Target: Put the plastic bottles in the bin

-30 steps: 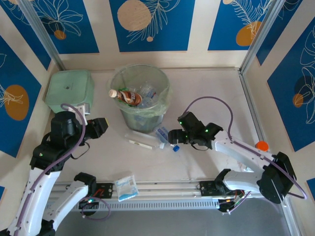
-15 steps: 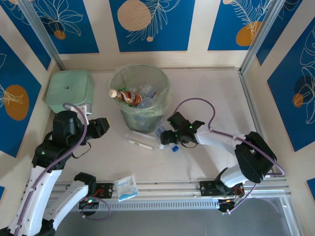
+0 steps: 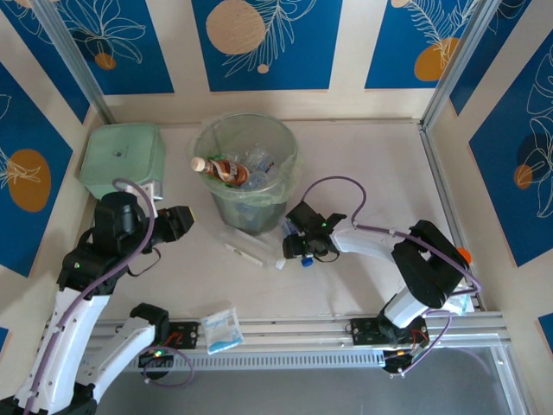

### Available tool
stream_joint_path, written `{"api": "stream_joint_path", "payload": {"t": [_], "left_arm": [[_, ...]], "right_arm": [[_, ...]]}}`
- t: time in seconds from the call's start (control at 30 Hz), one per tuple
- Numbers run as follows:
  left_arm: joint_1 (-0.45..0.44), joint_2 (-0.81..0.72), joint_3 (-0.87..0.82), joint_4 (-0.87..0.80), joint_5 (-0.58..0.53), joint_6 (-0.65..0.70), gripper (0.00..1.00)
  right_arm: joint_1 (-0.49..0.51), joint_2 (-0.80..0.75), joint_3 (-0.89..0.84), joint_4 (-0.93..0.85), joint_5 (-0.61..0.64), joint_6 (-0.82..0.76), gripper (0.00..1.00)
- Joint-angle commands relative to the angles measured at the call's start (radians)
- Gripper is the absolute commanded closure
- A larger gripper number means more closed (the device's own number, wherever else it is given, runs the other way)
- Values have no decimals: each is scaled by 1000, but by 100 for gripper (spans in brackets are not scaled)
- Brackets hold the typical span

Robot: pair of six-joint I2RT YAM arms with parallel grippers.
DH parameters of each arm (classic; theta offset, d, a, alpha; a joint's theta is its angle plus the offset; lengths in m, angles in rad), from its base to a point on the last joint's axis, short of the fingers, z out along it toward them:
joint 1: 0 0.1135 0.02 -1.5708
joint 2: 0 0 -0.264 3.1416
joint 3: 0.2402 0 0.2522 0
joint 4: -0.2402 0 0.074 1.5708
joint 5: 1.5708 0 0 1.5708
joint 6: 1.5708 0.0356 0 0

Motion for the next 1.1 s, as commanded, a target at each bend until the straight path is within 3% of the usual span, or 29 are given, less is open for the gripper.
{"api": "stream_joint_path", "payload": {"t": [0.0, 0.23, 0.43, 0.6, 0.83, 1.07], "left_arm": [[4, 5, 40, -11, 15, 20, 59], [5, 8, 62, -13, 18, 27, 56], [4, 18, 73, -16, 2, 39, 55], [4, 19, 67, -1, 4, 30, 56], [5, 12, 47, 17, 15, 12, 56], [5, -10, 4, 19, 22, 3, 56]], "right_arm": [[2, -73, -22, -17, 30, 13, 41], [22, -304, -55, -131, 84, 14, 47], [22, -606, -84, -331, 173, 48, 48], [8, -804, 1, -489, 231, 40, 48], [5, -778, 213, -505, 239, -34, 51], [5, -636, 442, -461, 196, -133, 51]]}}
